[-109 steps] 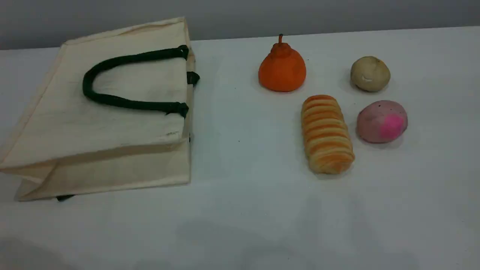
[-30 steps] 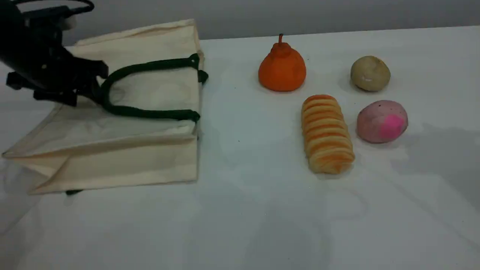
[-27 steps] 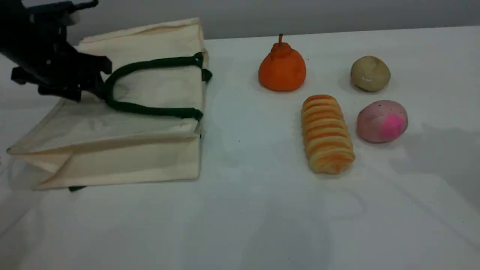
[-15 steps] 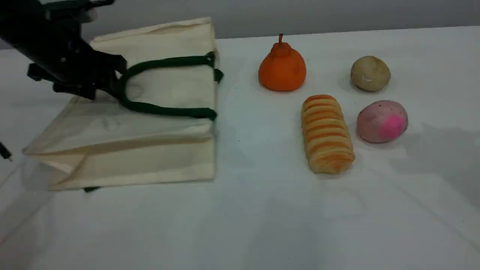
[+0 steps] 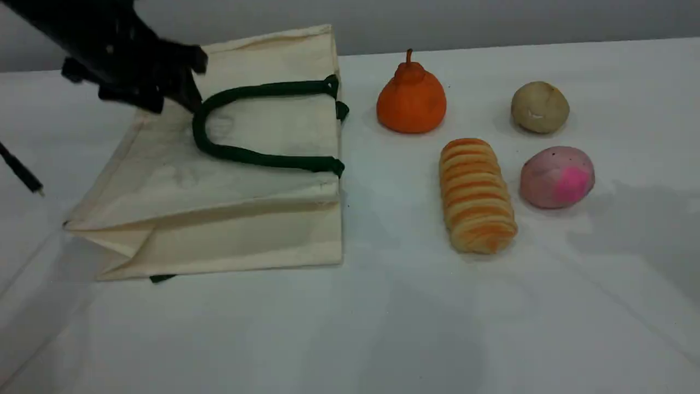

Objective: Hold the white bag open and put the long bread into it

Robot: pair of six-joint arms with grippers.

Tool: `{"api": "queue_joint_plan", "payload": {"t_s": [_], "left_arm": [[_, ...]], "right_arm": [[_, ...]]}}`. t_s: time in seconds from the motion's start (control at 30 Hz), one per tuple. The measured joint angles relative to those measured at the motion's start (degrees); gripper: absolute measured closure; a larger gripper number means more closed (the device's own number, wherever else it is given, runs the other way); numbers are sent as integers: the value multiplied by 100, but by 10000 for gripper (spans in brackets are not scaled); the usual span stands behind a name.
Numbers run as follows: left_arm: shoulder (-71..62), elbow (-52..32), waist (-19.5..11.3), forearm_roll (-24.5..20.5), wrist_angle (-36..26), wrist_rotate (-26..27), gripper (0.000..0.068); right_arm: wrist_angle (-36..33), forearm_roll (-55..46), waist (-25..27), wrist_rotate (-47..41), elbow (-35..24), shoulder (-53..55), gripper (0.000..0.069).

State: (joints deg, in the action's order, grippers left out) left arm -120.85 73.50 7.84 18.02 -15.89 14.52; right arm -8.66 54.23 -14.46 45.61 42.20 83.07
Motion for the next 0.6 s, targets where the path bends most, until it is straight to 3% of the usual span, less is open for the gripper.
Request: {"api": "queue_joint_plan", "payload": {"t_s": [0.6], "left_arm": [[-666,42,142,13,523,0,265]], "right_arm": [[-61,0,0,12,0,0,356]]}}
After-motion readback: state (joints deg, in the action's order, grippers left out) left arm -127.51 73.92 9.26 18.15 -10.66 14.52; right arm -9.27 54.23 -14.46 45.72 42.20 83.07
